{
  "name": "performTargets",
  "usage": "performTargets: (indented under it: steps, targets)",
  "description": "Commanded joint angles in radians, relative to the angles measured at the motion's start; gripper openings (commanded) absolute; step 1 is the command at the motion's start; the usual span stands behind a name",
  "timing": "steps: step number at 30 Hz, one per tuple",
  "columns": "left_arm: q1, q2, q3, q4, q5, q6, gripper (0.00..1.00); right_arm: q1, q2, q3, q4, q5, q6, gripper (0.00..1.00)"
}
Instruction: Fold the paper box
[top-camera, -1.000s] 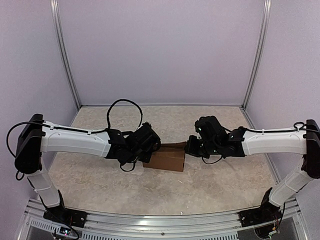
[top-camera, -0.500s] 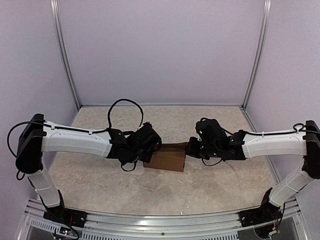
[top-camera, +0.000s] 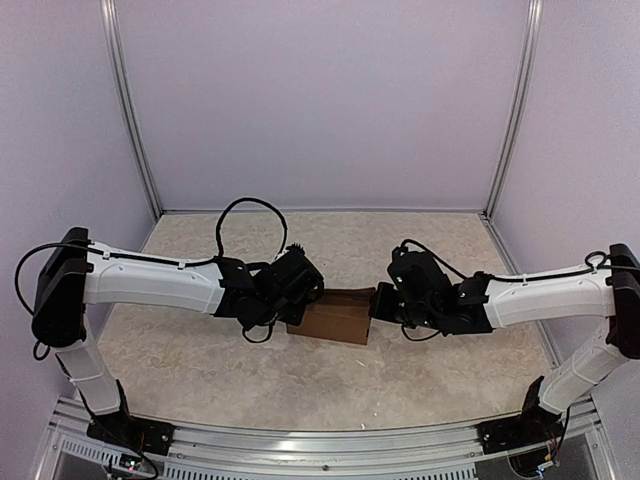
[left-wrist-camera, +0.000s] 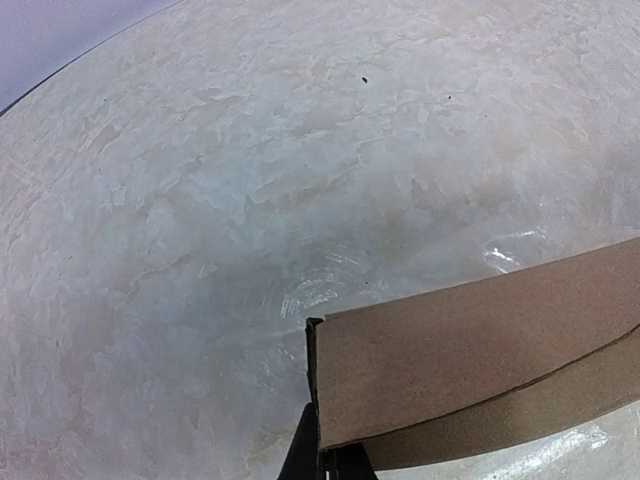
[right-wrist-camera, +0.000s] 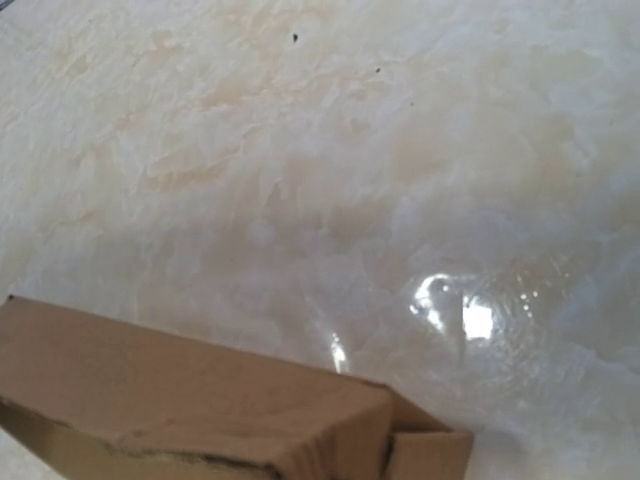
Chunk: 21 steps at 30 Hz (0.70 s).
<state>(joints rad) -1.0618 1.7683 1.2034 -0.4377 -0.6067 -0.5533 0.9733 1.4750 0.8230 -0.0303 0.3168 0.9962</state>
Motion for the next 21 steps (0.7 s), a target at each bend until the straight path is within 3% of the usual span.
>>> performTargets:
  steps: [1, 21]
  targets:
    - [-0.024, 0.025, 0.024, -0.011, 0.040, -0.007, 0.00, 0.042, 0.032, -0.053, -0.107, -0.009, 0.006, 0.00]
    - [-0.035, 0.025, 0.033, -0.025, 0.033, -0.005, 0.00, 0.091, 0.079, -0.093, -0.130, 0.042, 0.028, 0.00]
